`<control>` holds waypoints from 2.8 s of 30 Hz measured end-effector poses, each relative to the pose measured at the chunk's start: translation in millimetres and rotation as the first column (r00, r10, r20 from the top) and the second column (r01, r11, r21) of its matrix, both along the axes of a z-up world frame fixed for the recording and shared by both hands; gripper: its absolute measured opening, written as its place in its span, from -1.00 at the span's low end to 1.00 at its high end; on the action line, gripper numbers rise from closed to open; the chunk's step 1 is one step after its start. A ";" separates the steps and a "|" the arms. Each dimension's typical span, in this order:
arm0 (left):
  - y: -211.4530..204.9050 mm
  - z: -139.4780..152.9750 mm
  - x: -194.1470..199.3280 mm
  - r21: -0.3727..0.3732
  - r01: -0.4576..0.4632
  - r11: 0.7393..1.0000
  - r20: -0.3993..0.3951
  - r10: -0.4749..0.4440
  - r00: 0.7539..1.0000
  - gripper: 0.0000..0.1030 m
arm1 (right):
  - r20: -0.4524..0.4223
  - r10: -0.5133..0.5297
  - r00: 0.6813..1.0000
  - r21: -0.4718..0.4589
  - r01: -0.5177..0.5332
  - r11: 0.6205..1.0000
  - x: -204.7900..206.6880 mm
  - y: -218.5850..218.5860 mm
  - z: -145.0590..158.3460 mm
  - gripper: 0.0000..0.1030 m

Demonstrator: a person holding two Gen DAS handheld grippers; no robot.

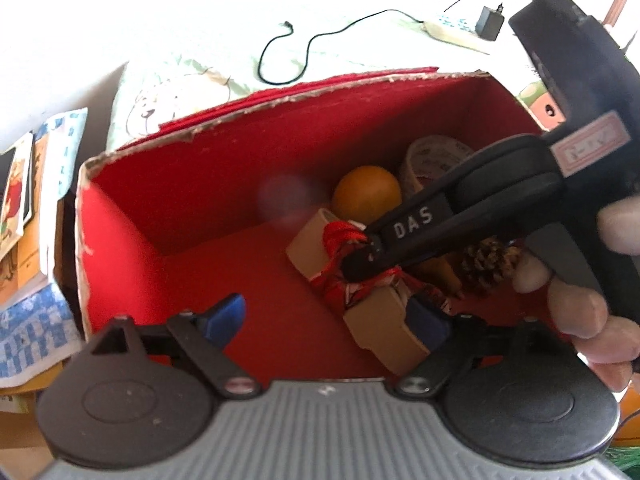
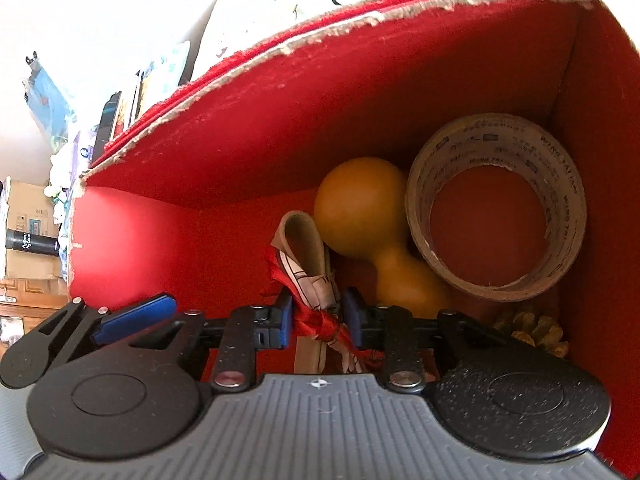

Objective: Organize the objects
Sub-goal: 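Lower the strap into the box and open the right gripper, then withdraw the right gripper from the box toward the red gift box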

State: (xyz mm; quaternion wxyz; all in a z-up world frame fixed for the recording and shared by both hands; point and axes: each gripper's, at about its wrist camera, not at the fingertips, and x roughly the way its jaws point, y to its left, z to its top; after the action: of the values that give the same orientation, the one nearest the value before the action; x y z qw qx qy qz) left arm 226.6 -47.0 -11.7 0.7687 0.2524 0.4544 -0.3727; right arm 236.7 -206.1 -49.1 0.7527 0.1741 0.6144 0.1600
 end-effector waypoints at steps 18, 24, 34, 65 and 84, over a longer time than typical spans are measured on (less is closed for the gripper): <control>-18.0 5.6 -1.6 0.077 0.063 0.995 0.198 -0.077 0.977 0.81 | 0.120 -0.049 0.992 0.058 0.042 0.997 -14.0 -11.8 11.8 -0.40; -24.1 -2.8 5.7 0.100 0.036 0.994 0.226 -0.057 0.972 0.82 | 0.178 -0.092 0.980 0.080 0.078 0.994 -14.9 -8.0 18.8 -0.40; -24.6 -8.1 12.5 0.110 0.023 0.994 0.185 -0.043 0.982 0.82 | 0.233 -0.125 0.964 0.083 0.109 0.991 -33.8 -12.3 18.9 -0.40; -18.4 17.3 -22.6 0.095 -0.021 0.995 0.328 -0.011 0.945 0.84 | 0.389 -0.185 0.902 0.054 0.178 0.983 -41.0 -15.6 42.4 -0.41; 24.0 65.5 -81.0 0.000 -0.179 0.984 0.373 0.166 0.913 0.91 | 0.525 -0.130 0.841 0.096 0.094 0.991 -114.1 -30.9 93.7 -0.39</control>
State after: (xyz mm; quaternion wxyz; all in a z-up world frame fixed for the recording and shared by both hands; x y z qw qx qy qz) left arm 145.6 -23.1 53.8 0.8662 0.2905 0.3274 -0.2411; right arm 122.5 -237.0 44.6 0.8948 0.1836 0.3659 0.1778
